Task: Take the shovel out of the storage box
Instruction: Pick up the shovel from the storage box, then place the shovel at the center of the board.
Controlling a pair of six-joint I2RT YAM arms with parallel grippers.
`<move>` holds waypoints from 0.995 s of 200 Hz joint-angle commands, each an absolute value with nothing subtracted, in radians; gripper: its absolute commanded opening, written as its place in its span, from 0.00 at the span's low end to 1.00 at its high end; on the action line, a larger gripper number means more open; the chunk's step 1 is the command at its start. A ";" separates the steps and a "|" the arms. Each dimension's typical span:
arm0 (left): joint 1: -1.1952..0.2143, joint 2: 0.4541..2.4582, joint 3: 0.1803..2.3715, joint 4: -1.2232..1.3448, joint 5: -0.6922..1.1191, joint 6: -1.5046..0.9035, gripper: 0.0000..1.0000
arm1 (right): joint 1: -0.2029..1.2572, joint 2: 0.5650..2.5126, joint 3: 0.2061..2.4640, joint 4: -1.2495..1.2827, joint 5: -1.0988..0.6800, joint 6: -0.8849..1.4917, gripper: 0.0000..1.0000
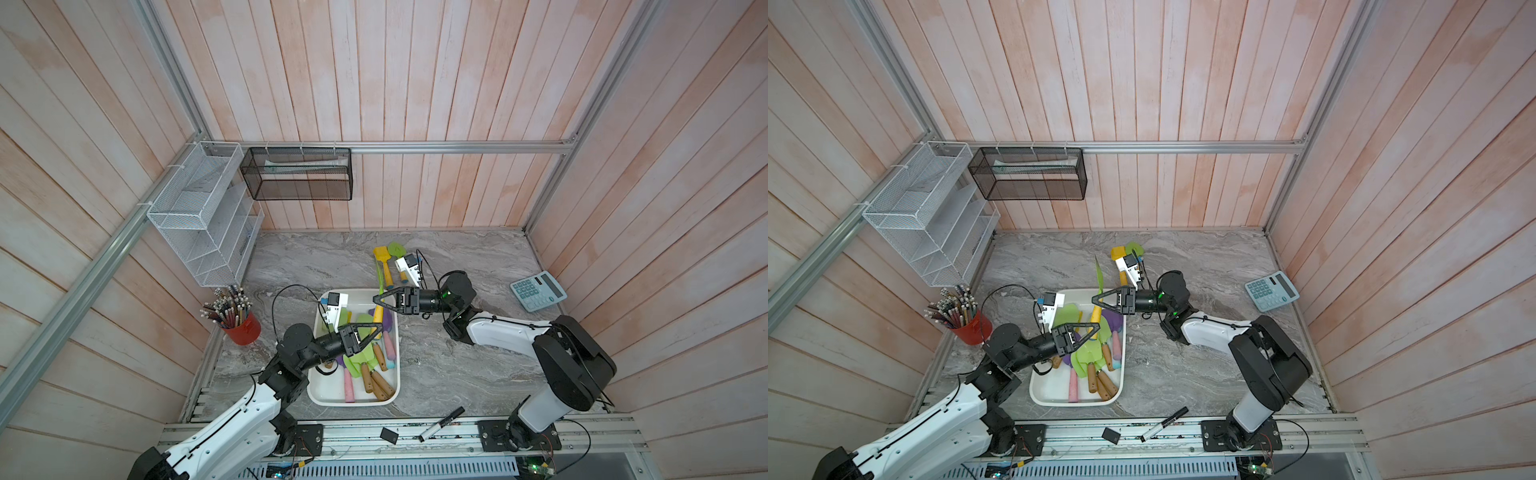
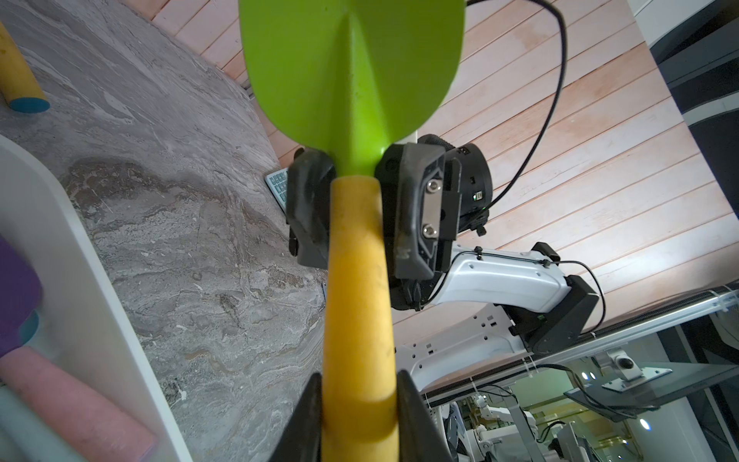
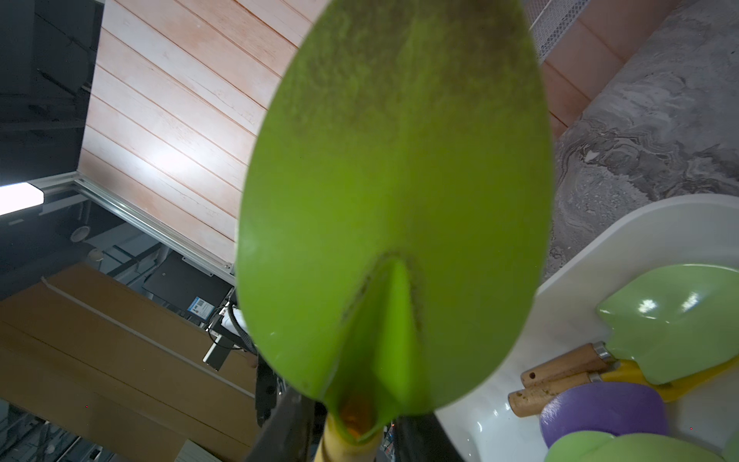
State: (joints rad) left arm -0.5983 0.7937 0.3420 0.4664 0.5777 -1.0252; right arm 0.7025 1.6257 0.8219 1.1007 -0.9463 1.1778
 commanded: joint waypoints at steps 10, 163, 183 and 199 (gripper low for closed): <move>-0.595 0.791 0.327 0.505 0.598 -1.020 0.14 | 0.709 1.637 0.849 1.185 -0.965 1.210 0.24; -0.575 0.786 0.488 -0.052 0.374 -0.798 0.60 | 0.448 1.547 0.924 0.573 -0.873 0.920 0.16; -0.577 0.825 0.504 -0.117 0.332 -0.791 0.60 | 0.391 1.576 0.983 0.367 -0.788 0.799 0.17; -0.578 0.858 0.518 -0.170 0.303 -0.794 0.60 | 0.366 1.618 1.047 0.165 -0.660 0.675 0.17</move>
State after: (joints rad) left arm -0.5816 0.8207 0.4858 -0.0246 0.3828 -0.8295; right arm 0.3985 1.5738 0.9630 0.4965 -0.8284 0.8898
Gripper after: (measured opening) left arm 0.599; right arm 0.206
